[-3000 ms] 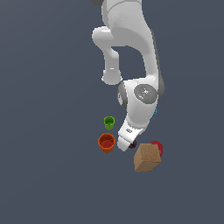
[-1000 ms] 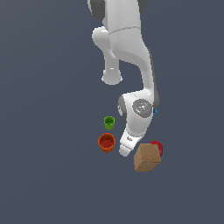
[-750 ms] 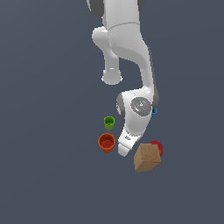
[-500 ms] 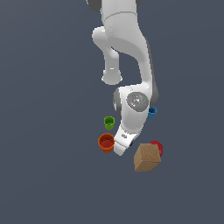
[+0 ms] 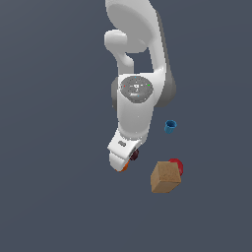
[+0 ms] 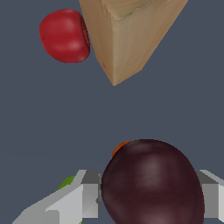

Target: Pick up a designated object from a clutter of objects.

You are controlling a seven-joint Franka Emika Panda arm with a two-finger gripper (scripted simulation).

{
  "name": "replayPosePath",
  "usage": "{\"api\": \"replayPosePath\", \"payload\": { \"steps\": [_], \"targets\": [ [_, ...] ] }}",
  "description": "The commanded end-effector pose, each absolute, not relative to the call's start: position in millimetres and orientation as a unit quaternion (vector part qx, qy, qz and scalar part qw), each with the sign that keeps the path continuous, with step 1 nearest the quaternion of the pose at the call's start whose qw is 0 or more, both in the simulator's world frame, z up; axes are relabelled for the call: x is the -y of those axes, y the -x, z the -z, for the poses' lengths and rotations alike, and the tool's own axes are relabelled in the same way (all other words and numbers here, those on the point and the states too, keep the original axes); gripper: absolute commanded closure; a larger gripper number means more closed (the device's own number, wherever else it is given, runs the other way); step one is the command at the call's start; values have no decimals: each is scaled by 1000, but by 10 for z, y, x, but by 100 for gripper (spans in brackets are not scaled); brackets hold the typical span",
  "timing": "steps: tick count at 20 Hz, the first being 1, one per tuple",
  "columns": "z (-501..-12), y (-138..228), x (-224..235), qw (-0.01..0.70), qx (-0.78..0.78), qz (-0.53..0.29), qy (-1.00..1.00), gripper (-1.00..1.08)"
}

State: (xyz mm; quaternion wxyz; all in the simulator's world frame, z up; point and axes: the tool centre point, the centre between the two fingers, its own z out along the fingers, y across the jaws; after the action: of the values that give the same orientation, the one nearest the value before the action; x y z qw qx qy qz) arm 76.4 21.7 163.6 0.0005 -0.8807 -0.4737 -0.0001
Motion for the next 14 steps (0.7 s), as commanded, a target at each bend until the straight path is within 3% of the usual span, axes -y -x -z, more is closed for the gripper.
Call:
{"api": "replayPosePath", "payload": {
  "steps": [1,14],
  "targets": [
    [-1910,-811,-56,1,474,1,880,108],
    [-3205,-1081,735,1,474,1,880,108]
  ]
}}
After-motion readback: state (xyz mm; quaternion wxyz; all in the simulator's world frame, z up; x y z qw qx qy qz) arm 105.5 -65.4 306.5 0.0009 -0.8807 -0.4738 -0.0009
